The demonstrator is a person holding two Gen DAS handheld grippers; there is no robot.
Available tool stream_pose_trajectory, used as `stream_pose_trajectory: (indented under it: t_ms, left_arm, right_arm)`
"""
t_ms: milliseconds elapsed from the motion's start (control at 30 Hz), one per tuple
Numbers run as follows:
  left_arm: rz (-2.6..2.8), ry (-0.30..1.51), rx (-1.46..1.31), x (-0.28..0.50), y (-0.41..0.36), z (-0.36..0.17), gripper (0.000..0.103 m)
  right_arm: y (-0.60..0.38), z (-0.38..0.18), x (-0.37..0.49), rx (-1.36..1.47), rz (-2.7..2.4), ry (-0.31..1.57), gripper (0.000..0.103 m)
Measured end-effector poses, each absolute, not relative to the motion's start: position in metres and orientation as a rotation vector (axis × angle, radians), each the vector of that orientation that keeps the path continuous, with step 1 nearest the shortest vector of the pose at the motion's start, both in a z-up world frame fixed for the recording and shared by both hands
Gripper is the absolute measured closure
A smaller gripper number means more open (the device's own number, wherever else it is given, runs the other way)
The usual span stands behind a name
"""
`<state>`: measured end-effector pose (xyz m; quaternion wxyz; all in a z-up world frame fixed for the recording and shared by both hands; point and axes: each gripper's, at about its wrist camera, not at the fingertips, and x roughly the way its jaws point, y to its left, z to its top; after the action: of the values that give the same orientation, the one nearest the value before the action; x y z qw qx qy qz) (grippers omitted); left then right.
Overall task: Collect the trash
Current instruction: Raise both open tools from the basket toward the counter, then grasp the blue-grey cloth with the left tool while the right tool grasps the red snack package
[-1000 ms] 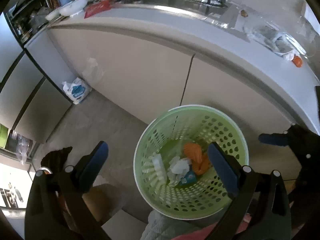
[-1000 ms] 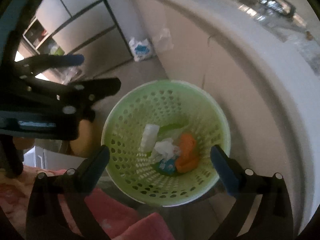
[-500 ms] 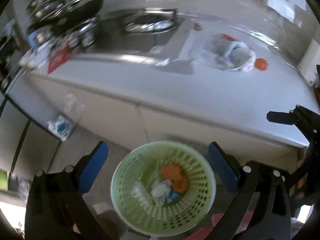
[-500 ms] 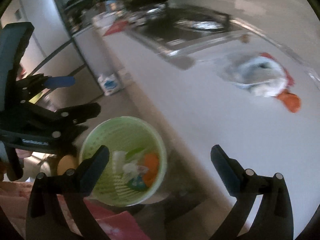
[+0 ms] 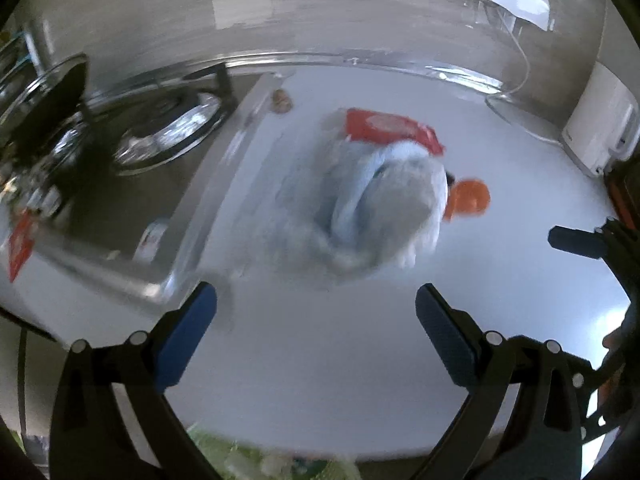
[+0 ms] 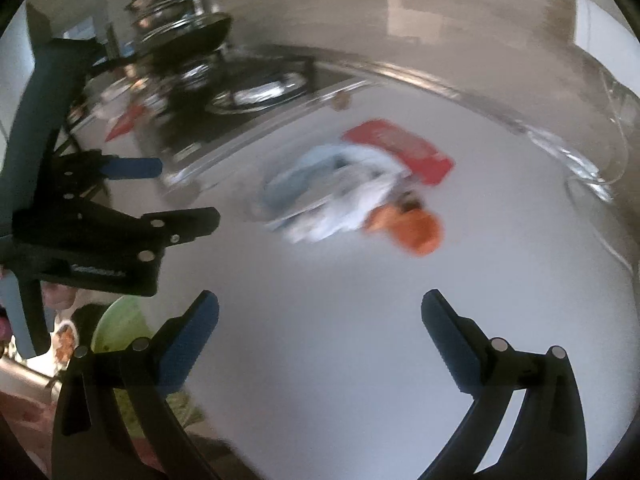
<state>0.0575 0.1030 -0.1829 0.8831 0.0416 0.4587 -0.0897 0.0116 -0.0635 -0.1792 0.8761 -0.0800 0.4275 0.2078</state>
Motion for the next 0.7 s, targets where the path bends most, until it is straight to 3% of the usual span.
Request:
stream_pose_trajectory:
  t_ms: [533,600,667,700]
  left_arm:
    - [-0.272,0.951,0.055,0.157,0.066,-0.202,0.008]
    - [-0.288,0.940,0.050,0.160,0.065,-0.203,0.016]
    - [-0.308,0.962,0.036,0.164,0.065,-0.207,0.044]
    - [-0.318,0.974,0.026,0.167,0.066,-0.209,0.053]
  right_arm:
    - [-0.114,-0.175,0.111,-0.165,0.361,0.826,0.002]
    - [-0.117,-0.176,0.119,-0.158,0.361,0.828,0.002]
    - [-0.121,-0.177,0.125,-0.150,0.361,0.826,0.002]
    - [-0.123,-0.177,0.128,-0.147,0.363,0.825,0.002]
